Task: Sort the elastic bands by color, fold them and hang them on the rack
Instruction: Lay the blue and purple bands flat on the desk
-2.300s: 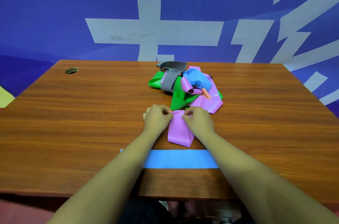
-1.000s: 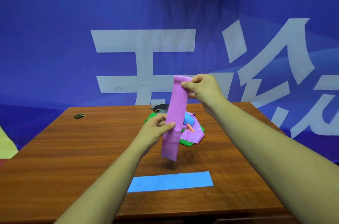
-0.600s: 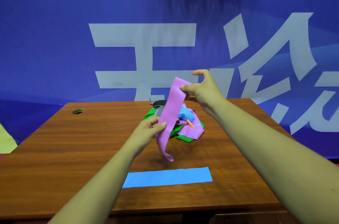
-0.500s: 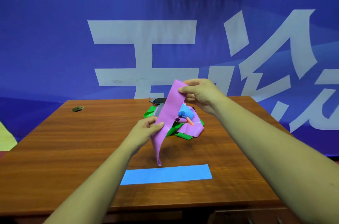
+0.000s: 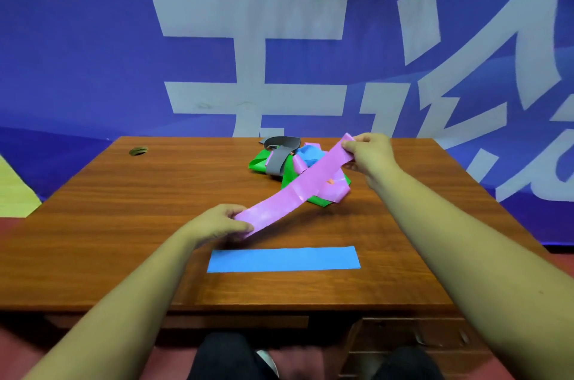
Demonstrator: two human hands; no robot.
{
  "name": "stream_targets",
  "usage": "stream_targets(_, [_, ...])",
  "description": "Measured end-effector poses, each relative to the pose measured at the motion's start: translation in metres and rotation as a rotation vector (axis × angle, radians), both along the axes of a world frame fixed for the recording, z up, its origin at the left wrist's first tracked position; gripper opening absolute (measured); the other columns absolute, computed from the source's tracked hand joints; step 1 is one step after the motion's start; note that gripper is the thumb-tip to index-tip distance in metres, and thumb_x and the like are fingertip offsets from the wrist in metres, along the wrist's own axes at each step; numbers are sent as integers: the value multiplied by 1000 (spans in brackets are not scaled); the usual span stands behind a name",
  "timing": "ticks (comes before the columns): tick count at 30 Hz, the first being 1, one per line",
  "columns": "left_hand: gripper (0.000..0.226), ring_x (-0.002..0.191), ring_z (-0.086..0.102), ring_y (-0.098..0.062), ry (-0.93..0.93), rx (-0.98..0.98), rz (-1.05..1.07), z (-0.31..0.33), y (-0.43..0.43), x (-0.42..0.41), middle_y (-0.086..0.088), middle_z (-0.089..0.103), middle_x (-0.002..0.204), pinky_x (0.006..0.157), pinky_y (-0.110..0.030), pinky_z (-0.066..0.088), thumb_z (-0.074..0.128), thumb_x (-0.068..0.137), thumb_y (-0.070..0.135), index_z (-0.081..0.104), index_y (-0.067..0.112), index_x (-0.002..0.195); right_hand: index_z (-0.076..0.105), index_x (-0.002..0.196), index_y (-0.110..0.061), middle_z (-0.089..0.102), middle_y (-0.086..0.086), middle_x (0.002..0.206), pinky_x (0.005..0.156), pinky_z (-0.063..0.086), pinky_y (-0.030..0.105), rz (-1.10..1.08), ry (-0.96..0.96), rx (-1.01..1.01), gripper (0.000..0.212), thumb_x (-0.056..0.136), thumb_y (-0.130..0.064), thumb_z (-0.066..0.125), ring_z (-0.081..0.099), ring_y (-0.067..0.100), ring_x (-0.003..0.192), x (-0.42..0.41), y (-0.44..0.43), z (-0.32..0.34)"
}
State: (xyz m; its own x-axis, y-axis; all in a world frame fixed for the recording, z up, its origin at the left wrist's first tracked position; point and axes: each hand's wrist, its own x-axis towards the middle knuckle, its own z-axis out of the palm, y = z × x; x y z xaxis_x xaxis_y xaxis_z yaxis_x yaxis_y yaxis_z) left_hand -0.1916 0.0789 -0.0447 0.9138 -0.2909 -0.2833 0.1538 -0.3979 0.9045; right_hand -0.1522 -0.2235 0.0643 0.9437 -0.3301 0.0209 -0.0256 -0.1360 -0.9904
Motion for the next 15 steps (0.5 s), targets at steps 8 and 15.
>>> stream_targets(8, [13,53,58,-11,70,-239,373,-32,26,-4,-4,63,60,50,-18,42,65,89,5,61,8,101,57,68,-8,58,15,72,35,46,19,-87,171,4,21,84,0,69,54,20,51,-13,-20,-79])
stream_targets(15, [34,55,53,-15,-180,107,454,-43,21,-7,-2,60,62,55,-28,40,61,82,2,56,21,109,55,58,-15,57,4,61,62,49,36,-91,271,-302,29,80,-12,74,54,22,63,-22,-11,-132])
